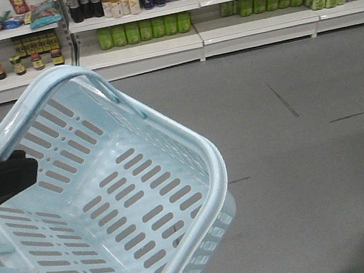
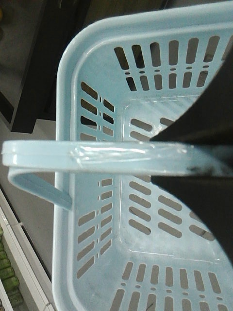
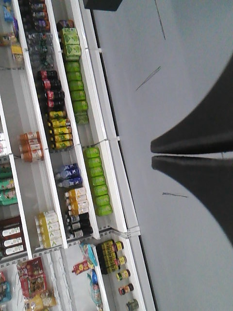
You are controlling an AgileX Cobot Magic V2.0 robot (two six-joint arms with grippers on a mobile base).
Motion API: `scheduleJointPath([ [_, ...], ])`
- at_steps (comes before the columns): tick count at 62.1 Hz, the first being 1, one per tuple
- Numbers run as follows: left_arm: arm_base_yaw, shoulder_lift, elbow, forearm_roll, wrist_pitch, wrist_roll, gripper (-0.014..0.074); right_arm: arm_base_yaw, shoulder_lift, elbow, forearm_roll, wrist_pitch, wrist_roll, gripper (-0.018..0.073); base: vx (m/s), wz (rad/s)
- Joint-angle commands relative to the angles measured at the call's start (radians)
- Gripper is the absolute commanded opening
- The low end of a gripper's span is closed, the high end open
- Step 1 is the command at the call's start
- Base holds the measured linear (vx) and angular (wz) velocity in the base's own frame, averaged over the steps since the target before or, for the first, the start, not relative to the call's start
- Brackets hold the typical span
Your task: Pick three apples into basket with both arms
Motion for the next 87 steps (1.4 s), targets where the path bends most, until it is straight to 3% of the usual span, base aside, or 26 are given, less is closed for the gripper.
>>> scheduleJointPath([
  [1, -0.004, -0.011, -0.028, -0.036, -0.097, -0.004, -0.0006, -0.004, -0.011, 0.013, -0.007, -0.076, -0.008, -0.0005, 0.18, -0.30],
  [87, -0.004, -0.011, -0.028, -0.036, -0.097, -0.004, -0.0006, -0.004, -0.011, 0.013, -0.007, -0.076, -0.008, -0.0005, 0.16, -0.48],
])
